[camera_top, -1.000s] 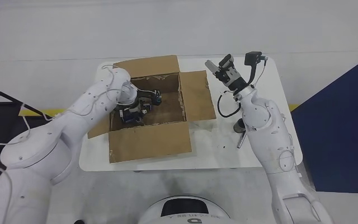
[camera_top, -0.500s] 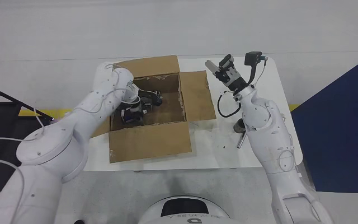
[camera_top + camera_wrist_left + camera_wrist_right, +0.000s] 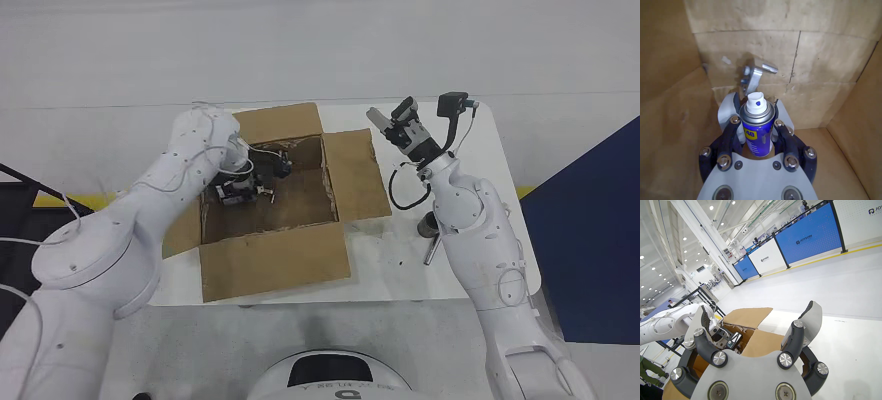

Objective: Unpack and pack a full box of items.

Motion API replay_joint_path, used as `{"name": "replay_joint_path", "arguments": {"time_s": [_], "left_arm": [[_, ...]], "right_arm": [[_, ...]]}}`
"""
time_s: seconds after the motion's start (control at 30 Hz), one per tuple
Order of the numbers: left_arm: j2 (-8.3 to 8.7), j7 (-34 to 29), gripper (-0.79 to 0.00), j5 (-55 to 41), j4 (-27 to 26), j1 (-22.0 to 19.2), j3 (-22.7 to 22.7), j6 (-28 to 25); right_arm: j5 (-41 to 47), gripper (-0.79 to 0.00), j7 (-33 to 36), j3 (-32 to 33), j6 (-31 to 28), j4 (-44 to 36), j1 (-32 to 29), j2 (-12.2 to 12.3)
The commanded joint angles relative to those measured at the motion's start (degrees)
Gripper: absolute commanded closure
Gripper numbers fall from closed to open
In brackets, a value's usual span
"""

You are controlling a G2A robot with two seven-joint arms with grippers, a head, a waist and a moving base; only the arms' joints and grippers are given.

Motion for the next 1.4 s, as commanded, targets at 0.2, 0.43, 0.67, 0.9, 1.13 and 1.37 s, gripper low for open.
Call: {"name": "replay_joint_path", "arguments": {"time_s": [0.2,0.43,0.67,0.9,1.13,1.37], "left_arm": [[5.22,0.3,0.000,-8.3,-7.2,-4.1,-0.3,0.0],[14.59,3.3,0.000,-22.6,-20.4,-4.9,-1.5,0.0],[26.97,8.9,0.000,-35.2,-34.1,-2.6,-4.9,0.0],[27.88,8.1,0.000,-35.6,-35.0,-2.4,-5.0,0.0],[28.31,14.2,0.000,-37.5,-38.6,-0.3,-7.0,0.0],[29.59,24.7,0.000,-42.9,-40.6,1.6,-12.3,0.0]], "right_arm": [[0.0,-0.785,0.0,0.0,0.0,0.0,0.0,0.0],[0.0,-0.785,0.0,0.0,0.0,0.0,0.0,0.0],[0.0,-0.785,0.0,0.0,0.0,0.0,0.0,0.0],[0.0,-0.785,0.0,0.0,0.0,0.0,0.0,0.0],[-0.1,-0.785,1.1,-0.4,-0.3,-0.3,-0.3,0.1],[5.7,-0.785,4.0,0.7,-5.8,-0.3,-0.7,0.5]]}}
